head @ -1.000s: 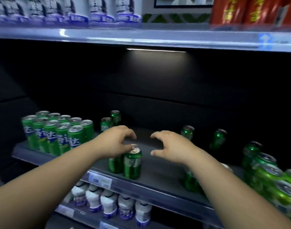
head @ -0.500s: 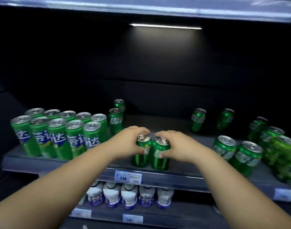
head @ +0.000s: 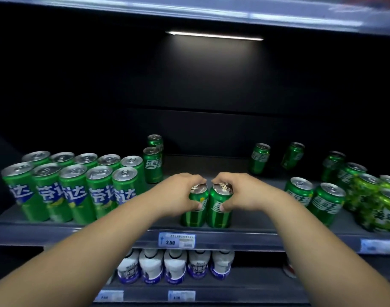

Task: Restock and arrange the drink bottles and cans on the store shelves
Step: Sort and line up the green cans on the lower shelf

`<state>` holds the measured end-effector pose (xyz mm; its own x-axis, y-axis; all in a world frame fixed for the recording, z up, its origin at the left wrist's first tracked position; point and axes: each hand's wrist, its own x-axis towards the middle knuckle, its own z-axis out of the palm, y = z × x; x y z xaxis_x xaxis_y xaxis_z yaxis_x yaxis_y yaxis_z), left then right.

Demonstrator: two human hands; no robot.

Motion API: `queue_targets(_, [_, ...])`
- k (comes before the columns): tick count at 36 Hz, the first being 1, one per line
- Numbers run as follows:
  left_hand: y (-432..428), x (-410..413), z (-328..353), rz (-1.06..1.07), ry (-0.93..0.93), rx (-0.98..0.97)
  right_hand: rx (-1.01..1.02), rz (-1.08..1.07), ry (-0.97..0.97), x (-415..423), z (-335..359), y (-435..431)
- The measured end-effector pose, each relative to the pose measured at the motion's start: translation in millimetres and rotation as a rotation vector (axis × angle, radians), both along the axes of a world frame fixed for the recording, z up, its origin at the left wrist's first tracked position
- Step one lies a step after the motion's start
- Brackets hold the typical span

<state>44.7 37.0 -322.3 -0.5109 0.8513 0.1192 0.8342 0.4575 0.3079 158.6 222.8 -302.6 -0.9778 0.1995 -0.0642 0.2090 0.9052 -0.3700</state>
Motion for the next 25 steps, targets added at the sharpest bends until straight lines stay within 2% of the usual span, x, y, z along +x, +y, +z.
queue_targets(9, [-10, -4, 16, -0.082, 0.059, -0.099, 0.042, 0.088, -0.113, -15, 24, 9])
queue_targets(16, [-20, -31, 57, -0.019, 0.213, -0.054, 0.028, 0.086, 0.106, -54, 33, 10])
queue_targets(25, [-23, -100, 83, 0.222, 0.24, -0.203, -0.026, 0.162, 0.156, -132, 49, 10])
